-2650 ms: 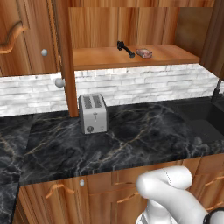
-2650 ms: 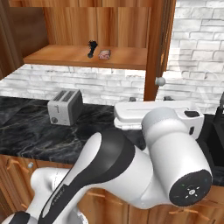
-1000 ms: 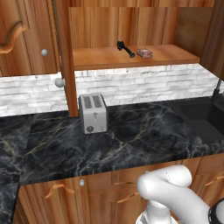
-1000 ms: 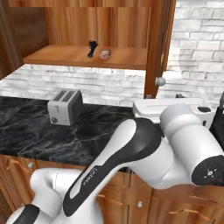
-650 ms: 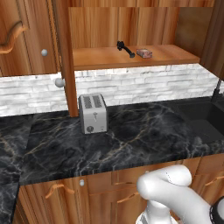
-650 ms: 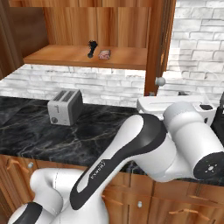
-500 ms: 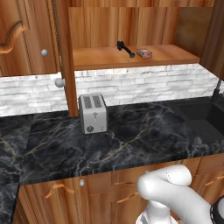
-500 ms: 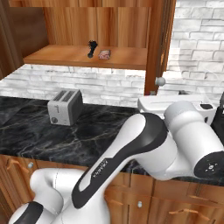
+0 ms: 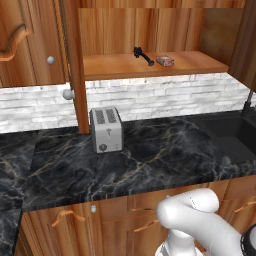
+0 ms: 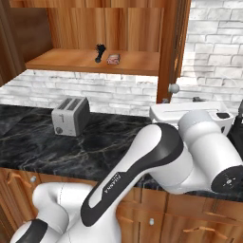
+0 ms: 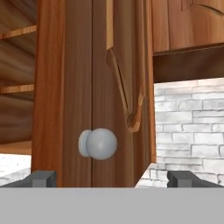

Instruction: Pick up the dish brush and bar soap from the sink, and place them back in the cabinet, and close the cabinet doors.

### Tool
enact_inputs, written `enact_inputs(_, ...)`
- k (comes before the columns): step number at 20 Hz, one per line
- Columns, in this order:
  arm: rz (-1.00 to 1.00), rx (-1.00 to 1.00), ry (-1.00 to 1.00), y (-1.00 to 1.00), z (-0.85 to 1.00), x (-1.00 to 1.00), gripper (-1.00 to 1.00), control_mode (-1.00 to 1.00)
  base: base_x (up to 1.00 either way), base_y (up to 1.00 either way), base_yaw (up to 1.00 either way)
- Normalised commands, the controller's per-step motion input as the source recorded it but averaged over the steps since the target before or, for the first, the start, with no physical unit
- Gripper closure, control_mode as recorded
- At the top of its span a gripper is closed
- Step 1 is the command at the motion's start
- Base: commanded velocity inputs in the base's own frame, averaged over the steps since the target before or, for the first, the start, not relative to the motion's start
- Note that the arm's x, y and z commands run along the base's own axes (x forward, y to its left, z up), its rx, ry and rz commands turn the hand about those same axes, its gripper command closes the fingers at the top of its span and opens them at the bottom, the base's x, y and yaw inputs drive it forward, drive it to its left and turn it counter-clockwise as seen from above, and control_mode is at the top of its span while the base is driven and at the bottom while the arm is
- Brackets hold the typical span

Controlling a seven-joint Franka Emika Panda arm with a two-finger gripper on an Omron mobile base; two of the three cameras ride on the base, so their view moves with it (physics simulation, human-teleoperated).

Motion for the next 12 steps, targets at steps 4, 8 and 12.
enact_inputs(4, 0.01, 0.00, -0.02, 0.04, 0.00, 0.00, -1.00, -1.00, 0.00, 0.00, 0.00)
enact_inputs(8, 0.02, 0.00, -0.03, 0.19, 0.00, 0.00, -1.00, -1.00, 0.00, 0.00, 0.00)
enact_inputs(12, 0.03, 0.00, -0.03, 0.23, 0.00, 0.01, -1.00, -1.00, 0.00, 0.00, 0.00)
